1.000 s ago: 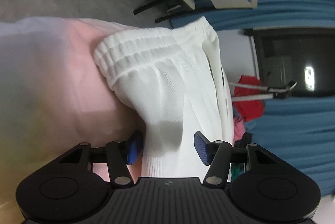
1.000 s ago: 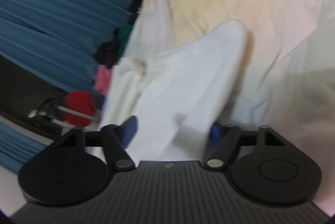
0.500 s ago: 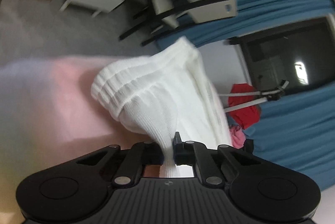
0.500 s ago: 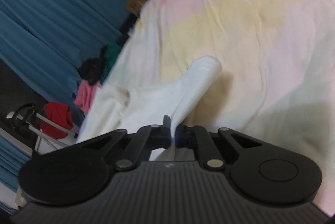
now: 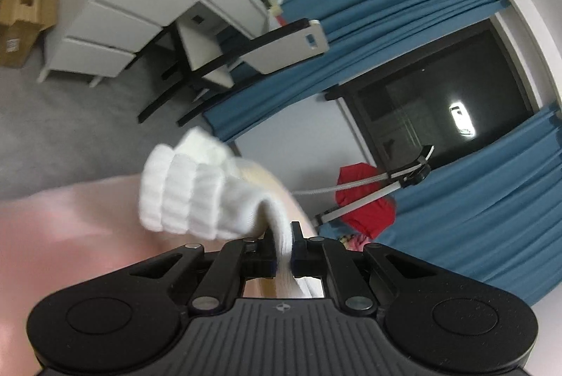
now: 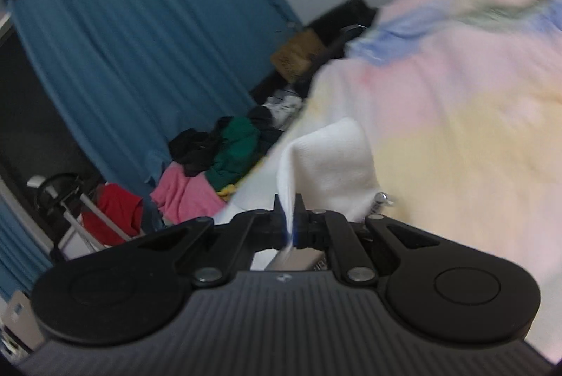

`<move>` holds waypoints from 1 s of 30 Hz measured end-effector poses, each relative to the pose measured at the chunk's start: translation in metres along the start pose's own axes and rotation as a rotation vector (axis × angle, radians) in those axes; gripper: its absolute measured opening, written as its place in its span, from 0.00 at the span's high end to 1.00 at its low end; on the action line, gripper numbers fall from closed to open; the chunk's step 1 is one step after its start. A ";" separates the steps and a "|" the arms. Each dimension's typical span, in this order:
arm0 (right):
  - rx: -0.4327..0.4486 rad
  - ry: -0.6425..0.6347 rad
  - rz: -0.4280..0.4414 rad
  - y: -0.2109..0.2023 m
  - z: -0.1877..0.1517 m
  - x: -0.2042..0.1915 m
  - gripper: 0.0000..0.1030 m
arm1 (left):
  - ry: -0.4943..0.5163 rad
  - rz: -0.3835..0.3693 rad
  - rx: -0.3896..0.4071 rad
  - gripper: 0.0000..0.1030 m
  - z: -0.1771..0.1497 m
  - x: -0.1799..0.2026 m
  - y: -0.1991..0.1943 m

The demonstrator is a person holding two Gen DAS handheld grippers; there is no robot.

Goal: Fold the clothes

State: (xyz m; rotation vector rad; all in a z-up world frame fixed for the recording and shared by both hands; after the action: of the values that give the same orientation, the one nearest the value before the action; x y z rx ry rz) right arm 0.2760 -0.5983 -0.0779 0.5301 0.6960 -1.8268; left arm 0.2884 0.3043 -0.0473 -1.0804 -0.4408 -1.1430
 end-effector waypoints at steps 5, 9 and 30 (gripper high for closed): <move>-0.013 -0.149 -0.023 0.109 0.009 -0.061 0.94 | 0.091 0.075 0.012 0.93 0.029 0.065 0.118; -0.027 -0.246 -0.074 0.197 -0.004 -0.080 0.94 | 0.172 0.156 0.006 0.92 0.030 0.093 0.213; -0.154 -0.079 -0.003 0.181 -0.039 -0.030 0.35 | 0.334 0.263 -0.049 0.15 0.001 0.062 0.195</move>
State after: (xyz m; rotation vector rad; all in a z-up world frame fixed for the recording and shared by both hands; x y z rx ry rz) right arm 0.4579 -0.6001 -0.1246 0.3542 0.7769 -1.7693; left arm 0.4870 0.2769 -0.0894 -0.9351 -0.0076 -1.0767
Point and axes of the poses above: each gripper's, at about its wrist camera, not at the fingertips, and y roughly the way its jaws point, x to its right, z to its top, the point moved 10 cm from there along y, roughly the way its jaws point, and after that the axes turned 10 degrees about z, right-handed, at the moved point
